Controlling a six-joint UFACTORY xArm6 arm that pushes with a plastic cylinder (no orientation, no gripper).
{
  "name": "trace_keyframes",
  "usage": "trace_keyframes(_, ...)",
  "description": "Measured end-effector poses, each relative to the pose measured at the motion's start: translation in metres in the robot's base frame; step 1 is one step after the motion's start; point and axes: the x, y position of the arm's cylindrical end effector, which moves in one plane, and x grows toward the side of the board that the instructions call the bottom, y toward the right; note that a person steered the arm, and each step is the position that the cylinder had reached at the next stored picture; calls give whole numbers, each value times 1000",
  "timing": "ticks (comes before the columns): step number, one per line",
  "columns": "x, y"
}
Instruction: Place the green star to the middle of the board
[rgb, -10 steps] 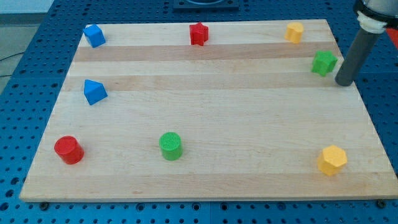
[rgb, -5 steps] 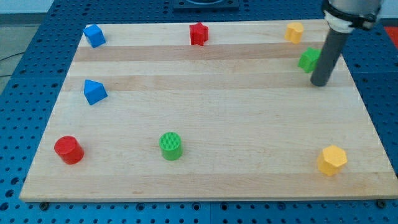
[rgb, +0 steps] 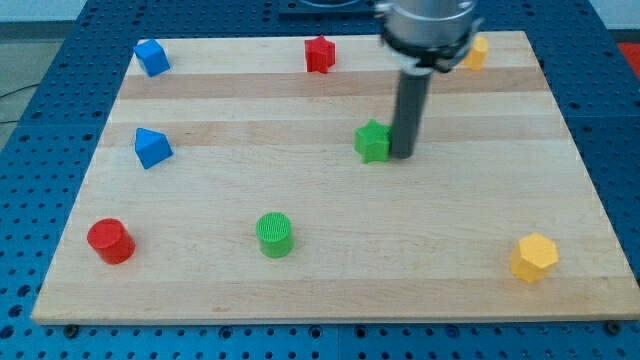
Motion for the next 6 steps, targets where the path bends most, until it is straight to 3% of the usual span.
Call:
trace_keyframes(1, 14, -118)
trace_keyframes(3, -4, -70)
trace_keyframes(6, -4, -75)
